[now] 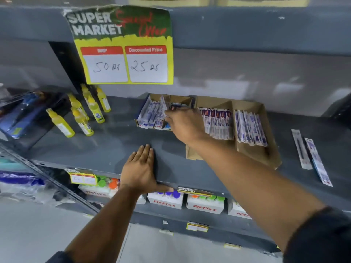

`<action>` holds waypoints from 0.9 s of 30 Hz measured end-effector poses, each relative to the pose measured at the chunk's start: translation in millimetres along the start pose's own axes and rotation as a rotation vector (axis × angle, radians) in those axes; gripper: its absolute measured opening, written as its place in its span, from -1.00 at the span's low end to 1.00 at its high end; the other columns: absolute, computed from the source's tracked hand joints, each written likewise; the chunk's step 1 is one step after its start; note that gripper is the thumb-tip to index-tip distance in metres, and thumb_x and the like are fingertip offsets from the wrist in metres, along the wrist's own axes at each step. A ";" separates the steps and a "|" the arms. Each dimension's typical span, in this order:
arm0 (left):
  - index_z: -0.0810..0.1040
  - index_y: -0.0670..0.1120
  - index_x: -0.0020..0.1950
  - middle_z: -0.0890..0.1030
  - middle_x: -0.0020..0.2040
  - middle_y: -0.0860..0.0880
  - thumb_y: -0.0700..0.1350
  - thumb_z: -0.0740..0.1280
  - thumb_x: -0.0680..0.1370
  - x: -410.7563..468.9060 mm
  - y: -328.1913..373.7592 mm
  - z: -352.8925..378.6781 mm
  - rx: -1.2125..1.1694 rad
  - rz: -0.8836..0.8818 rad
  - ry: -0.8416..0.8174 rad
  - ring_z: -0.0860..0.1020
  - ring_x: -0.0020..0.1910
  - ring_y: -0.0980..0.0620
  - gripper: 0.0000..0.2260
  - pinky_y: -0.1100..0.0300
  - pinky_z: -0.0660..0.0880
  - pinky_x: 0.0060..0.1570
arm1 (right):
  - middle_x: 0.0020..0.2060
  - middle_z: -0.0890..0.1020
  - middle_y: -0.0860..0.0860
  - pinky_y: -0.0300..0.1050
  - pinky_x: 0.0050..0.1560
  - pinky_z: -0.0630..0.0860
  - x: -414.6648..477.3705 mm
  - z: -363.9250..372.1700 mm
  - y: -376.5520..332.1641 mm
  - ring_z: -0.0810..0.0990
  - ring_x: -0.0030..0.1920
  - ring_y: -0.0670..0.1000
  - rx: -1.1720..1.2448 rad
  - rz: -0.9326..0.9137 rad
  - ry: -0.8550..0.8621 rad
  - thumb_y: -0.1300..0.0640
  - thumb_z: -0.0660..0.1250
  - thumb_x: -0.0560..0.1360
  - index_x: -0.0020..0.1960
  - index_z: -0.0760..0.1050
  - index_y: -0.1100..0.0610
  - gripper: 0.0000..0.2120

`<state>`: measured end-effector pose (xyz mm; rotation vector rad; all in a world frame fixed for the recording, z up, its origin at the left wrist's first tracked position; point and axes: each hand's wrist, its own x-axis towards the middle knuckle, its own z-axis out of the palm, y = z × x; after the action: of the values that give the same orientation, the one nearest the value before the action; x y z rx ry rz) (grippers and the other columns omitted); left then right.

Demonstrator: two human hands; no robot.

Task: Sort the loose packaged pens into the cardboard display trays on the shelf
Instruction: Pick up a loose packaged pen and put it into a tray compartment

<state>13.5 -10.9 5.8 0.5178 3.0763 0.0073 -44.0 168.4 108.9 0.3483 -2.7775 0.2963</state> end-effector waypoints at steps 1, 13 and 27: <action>0.11 -0.25 0.55 0.12 0.58 -0.18 0.76 -0.16 -0.04 0.6 -1.1 0.6 -0.009 0.006 0.002 0.11 0.56 -0.13 0.44 0.00 0.00 0.52 | -0.11 0.69 0.07 -0.02 0.09 0.38 8.3 5.0 -6.6 0.60 0.04 0.15 -0.099 -0.025 -0.040 0.19 0.28 0.47 0.08 0.63 0.00 -0.75; 0.34 -0.29 0.44 0.35 0.48 -0.24 0.73 0.07 0.05 1.5 -7.2 7.5 -0.112 0.031 0.028 0.33 0.46 -0.20 0.33 -0.12 0.21 0.45 | 0.08 0.64 0.10 0.14 0.39 0.12 67.6 63.3 -41.6 0.36 0.31 0.23 -0.420 -0.023 -0.238 0.18 0.20 0.52 0.02 0.63 0.08 -0.76; 0.15 -0.18 0.55 0.14 0.58 -0.11 0.74 0.08 0.01 3.8 -9.2 4.7 -0.060 0.019 0.031 0.13 0.56 -0.08 0.36 0.02 0.00 0.53 | 0.03 0.65 0.03 -0.02 0.03 0.43 20.3 3.3 27.7 0.56 0.07 0.13 0.100 0.173 0.052 0.08 0.32 0.48 0.12 0.60 -0.04 -0.77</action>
<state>7.0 -18.4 0.9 0.5490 3.0905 0.1080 -71.1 189.7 108.3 0.1209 -2.7514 0.4807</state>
